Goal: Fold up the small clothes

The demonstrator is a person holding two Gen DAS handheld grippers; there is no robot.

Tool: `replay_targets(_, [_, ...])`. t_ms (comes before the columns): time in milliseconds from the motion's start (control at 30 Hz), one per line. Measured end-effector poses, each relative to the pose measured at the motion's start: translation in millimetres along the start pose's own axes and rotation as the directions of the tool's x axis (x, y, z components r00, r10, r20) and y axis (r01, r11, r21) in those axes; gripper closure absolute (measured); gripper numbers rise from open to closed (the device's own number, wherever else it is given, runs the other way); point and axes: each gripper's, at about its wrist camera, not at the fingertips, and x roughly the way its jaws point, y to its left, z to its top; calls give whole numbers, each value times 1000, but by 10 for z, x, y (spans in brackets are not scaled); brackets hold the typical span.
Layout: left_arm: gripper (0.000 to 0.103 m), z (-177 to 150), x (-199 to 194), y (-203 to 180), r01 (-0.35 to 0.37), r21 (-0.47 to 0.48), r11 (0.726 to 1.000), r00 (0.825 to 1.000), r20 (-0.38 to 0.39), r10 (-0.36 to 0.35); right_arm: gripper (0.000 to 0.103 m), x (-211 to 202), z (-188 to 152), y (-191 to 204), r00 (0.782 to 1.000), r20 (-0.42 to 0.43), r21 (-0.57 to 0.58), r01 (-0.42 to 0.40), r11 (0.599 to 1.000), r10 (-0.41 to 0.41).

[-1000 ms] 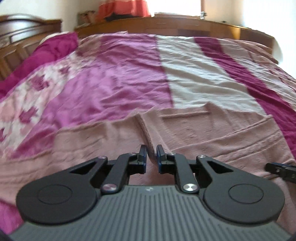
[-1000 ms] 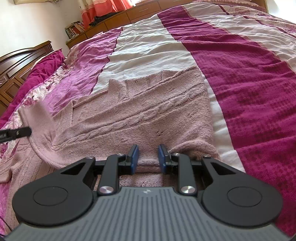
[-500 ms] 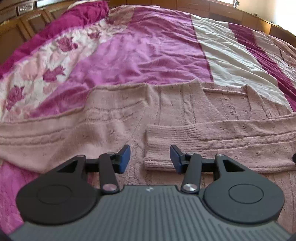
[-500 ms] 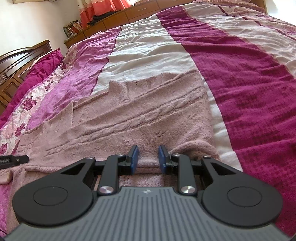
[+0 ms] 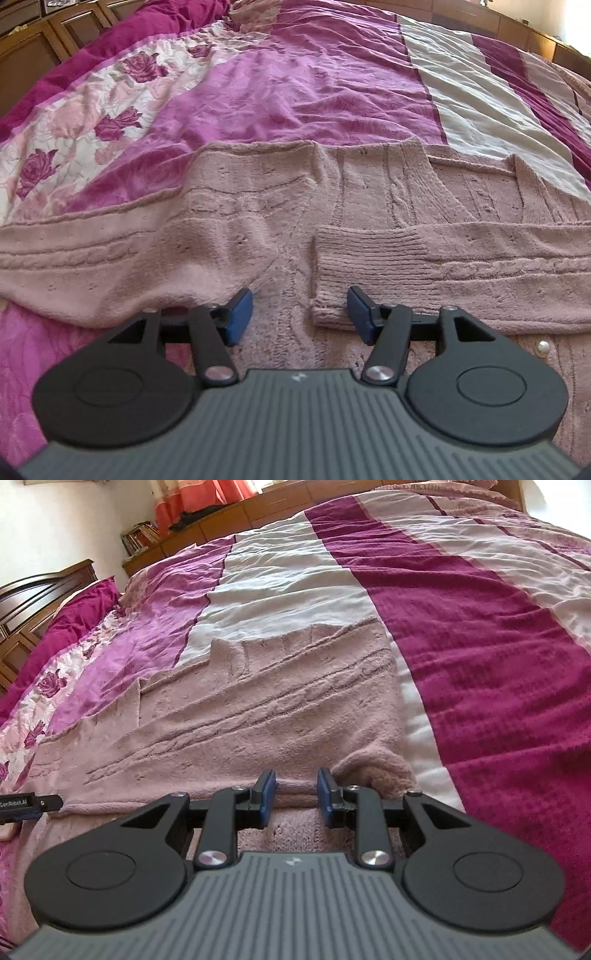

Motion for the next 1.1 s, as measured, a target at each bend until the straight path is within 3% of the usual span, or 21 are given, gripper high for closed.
replay_targets(100, [44, 27, -86, 93, -11, -22, 1000, 1000, -6, 11, 39, -66, -6, 41, 999, 10, 20, -51, 998, 51])
replay_targets(167, [44, 47, -151, 173, -12, -39, 999, 1000, -8, 11, 33, -111, -8, 118, 999, 13, 0, -52, 999, 52])
replay_targets(300, [43, 91, -302, 331, -88, -47, 995, 996, 8, 88, 33, -214, -1, 257, 997, 16, -26, -69, 997, 69])
replay_targets(533, [39, 133, -528, 736, -156, -79, 985, 986, 42, 159, 32, -415, 9, 426, 993, 27, -48, -113, 992, 115])
replay_targets(933, [39, -14, -495, 1417, -180, -248, 952, 982, 5, 187, 32, -505, -179, 579, 994, -30, -100, -103, 990, 100])
replay_targets(1100, [39, -58, -475, 1626, -193, -303, 933, 979, -3, 202, 23, -476, -237, 620, 996, -43, -129, -88, 988, 83])
